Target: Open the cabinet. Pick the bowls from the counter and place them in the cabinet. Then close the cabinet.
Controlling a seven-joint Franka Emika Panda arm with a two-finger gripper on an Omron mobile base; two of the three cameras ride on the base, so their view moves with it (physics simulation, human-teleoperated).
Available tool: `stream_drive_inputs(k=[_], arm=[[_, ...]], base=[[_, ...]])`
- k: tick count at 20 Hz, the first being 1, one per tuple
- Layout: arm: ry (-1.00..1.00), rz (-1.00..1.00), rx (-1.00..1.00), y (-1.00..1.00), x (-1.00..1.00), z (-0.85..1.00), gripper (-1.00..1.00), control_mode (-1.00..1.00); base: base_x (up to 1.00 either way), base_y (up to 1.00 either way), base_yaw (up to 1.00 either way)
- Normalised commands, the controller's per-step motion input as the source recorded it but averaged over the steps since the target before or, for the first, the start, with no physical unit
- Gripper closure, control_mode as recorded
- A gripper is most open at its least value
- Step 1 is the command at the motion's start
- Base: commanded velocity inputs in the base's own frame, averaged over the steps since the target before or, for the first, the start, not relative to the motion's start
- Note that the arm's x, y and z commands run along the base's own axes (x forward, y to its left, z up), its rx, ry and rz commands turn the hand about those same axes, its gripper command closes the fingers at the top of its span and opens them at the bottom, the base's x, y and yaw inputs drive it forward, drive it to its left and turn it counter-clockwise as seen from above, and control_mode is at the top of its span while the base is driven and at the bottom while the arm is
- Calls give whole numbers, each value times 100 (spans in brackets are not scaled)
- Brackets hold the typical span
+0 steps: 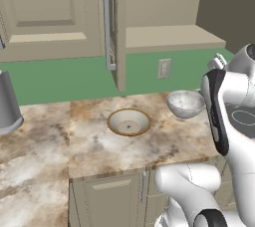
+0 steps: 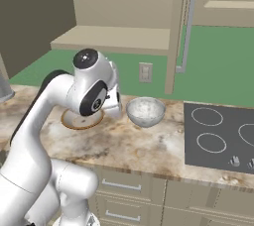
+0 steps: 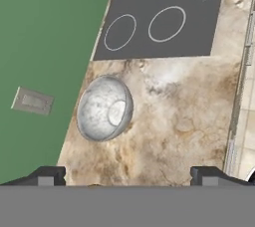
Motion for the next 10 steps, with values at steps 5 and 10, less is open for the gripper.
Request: stream_drive_inputs(k=[5,10], arm=[[0,0,0,0,0,-36,-100,-100],[9,0,1,0,0,-33,-100,-100]], base=[[0,0,0],[0,0,0]])
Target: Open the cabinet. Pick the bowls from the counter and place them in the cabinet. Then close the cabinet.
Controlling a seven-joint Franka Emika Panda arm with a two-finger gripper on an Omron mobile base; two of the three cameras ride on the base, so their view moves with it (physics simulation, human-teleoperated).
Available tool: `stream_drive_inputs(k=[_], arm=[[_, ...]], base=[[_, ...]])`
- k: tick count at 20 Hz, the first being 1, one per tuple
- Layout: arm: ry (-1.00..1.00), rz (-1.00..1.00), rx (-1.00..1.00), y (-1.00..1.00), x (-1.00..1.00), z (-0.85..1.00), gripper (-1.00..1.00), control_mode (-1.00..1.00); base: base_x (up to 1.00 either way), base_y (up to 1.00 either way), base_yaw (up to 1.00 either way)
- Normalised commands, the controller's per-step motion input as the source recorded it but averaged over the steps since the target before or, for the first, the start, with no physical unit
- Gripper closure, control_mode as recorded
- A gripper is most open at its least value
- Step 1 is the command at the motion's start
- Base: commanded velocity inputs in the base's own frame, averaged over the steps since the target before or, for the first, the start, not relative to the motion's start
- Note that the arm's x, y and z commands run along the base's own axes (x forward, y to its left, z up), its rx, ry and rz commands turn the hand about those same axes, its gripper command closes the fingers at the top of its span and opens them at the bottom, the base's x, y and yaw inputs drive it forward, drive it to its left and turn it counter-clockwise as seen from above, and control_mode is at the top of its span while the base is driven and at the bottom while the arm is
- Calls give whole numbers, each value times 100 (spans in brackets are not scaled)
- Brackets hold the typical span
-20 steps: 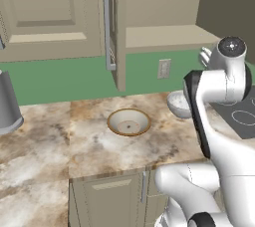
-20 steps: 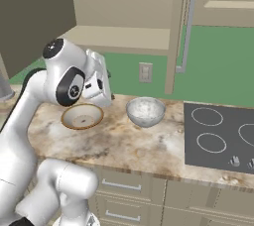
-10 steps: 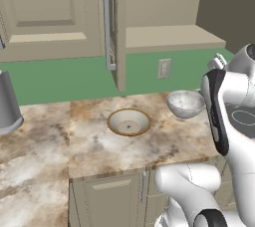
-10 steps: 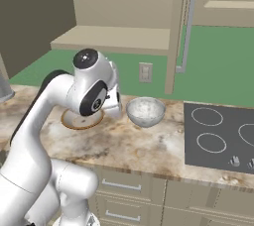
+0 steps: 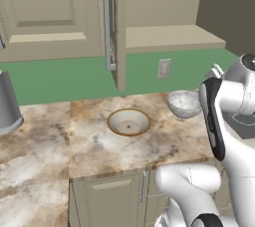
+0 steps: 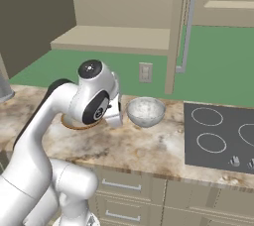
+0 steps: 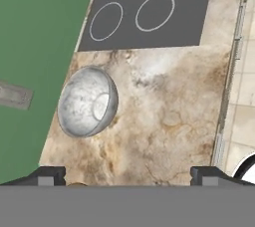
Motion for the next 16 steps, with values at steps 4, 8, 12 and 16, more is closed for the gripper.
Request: stream_drive_inputs(k=[4,8,12,16], arm=[[17,0,3,0,0,-30,-100,-100],[14,0,4,0,0,-34,-100,-100],[5,9,7,-6,0,-27,-100,-100],[0,16,5,-2,0,-23,-100,-100]], base=[[0,0,0],[0,0,0],[0,0,0],[0,0,0]])
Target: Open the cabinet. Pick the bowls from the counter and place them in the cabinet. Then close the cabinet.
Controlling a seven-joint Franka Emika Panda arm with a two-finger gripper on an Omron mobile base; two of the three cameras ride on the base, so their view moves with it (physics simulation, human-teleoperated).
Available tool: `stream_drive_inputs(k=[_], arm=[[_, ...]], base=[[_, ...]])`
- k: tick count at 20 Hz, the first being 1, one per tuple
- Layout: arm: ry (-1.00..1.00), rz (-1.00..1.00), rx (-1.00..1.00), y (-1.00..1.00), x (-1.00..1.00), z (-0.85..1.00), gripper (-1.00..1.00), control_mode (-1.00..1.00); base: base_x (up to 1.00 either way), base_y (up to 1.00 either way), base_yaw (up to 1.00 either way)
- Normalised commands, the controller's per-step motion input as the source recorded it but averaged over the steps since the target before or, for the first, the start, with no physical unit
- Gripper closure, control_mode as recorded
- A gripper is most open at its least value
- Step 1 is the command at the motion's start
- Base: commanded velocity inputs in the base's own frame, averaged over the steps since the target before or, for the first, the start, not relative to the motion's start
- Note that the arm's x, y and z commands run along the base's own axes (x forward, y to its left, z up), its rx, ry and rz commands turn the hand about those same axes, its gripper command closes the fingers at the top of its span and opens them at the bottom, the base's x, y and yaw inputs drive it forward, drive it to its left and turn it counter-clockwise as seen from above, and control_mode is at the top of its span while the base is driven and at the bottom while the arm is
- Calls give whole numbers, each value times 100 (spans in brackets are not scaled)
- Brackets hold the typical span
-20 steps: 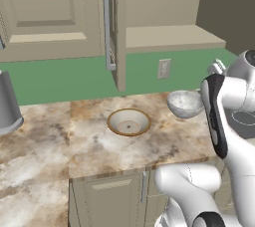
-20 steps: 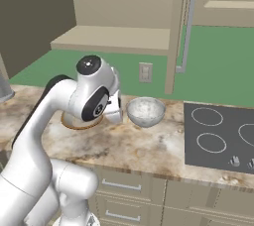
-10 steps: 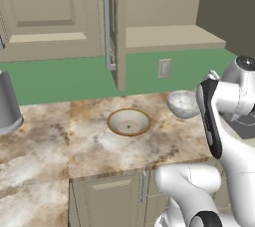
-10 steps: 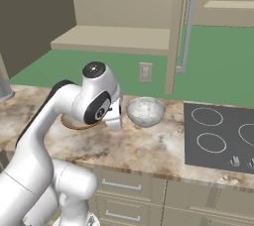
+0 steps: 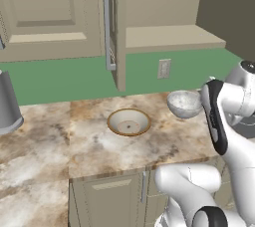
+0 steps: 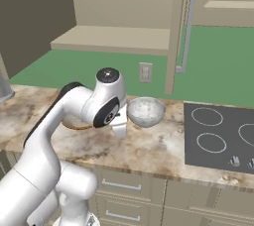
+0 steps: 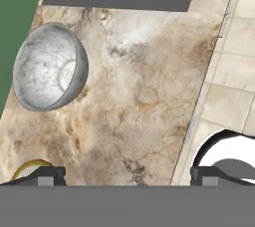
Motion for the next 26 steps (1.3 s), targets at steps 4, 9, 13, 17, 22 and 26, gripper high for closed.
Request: stream_drive_inputs(k=[4,9,13,17,22,26], arm=[[-1,4,0,0,0,-10,-100,-100],[-2,0,0,0,0,-9,-100,-100],[0,0,0,0,0,-7,-100,-100],[0,0,0,0,3,-12,-100,-100],[0,0,0,0,17,-14,-100,-100],[0,0,0,-2,29,-17,-100,-100]], base=[[0,0,0],[0,0,0],[0,0,0],[0,0,0],[0,0,0],[0,0,0]])
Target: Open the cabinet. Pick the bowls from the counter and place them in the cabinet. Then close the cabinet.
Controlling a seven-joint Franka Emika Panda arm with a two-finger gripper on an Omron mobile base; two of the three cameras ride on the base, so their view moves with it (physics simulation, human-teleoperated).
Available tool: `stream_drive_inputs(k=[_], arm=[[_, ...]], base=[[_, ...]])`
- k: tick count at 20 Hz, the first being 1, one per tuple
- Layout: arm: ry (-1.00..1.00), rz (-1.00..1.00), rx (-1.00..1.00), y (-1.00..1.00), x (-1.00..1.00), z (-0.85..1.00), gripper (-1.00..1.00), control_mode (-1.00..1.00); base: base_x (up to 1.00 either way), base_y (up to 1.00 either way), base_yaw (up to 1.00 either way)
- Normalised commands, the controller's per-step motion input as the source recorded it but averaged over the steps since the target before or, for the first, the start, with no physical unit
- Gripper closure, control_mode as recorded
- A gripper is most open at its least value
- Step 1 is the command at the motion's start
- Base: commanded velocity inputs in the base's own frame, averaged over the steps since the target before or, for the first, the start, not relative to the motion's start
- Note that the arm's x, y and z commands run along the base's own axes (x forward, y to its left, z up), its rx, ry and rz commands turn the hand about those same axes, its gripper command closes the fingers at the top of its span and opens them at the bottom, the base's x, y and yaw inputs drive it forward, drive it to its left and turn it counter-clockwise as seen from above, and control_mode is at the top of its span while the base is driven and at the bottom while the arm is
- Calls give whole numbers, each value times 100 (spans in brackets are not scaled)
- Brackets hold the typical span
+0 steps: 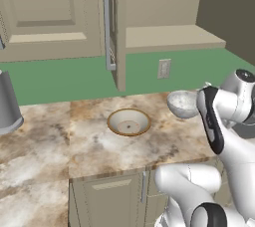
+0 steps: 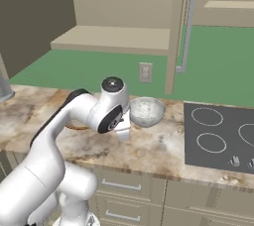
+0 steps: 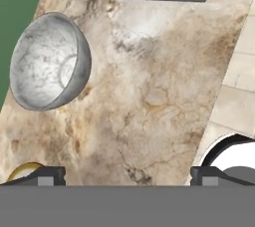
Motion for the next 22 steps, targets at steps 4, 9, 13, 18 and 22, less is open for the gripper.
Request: stream_drive_inputs(k=[4,9,13,18,22], arm=[[0,0,0,-8,34,-14,-100,-100],[0,0,1,-14,30,-14,-100,-100],[0,0,2,-16,30,-14,-100,-100],[0,0,1,-14,33,-16,-100,-100],[0,0,0,-10,33,-18,-100,-100]], base=[[0,0,0],[0,0,0],[0,0,0],[0,0,0],[0,0,0]])
